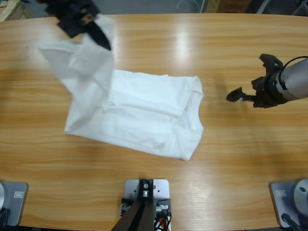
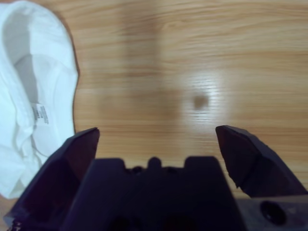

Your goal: Fold clothes

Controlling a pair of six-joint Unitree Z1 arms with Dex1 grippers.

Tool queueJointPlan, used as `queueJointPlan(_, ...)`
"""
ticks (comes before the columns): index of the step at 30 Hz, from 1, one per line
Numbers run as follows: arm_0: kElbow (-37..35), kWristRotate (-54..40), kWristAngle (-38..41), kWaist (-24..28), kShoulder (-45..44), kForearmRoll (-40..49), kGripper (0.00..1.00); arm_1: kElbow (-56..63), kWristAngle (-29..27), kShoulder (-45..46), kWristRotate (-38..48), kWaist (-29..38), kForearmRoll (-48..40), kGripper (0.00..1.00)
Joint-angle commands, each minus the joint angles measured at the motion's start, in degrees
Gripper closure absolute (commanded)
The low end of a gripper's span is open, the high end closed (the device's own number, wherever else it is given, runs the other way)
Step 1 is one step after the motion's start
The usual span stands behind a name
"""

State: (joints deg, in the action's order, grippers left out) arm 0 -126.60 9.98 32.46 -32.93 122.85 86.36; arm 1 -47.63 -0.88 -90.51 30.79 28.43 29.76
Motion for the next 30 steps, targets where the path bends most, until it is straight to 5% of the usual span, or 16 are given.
queueJointPlan(1,-8.1,2.2,4.0,-5.8,7.4,8.6,1.0,1.2,-0.9,-2.1,-0.6,-0.4,-0.8,0.0)
queueJointPlan(18,-15.6,3.9,9.9,-10.5,14.5,8.6,1.0,2.2,-1.1,-2.5,-0.6,-0.4,-1.5,0.0)
queueJointPlan(19,-16.8,3.8,10.2,-10.8,14.9,8.5,0.779,2.3,-1.1,-2.6,-0.6,-0.4,-1.5,0.0)
queueJointPlan(20,-18.9,3.7,10.2,-11.2,15.3,8.5,0.367,2.4,-1.1,-2.7,-0.6,-0.4,-1.6,0.0)
queueJointPlan(21,-21.4,3.8,10.3,-11.4,15.8,8.5,0.086,2.5,-1.0,-2.7,-0.6,-0.4,-1.7,0.0)
queueJointPlan(22,-23.7,4.5,10.3,-11.5,16.3,8.6,0.007,2.5,-1.0,-2.7,-0.6,-0.4,-1.7,0.0)
queueJointPlan(30,-23.9,5.3,9.3,-11.4,16.8,8.7,0.004,2.5,-0.9,-2.5,-0.6,-0.4,-1.7,0.0)
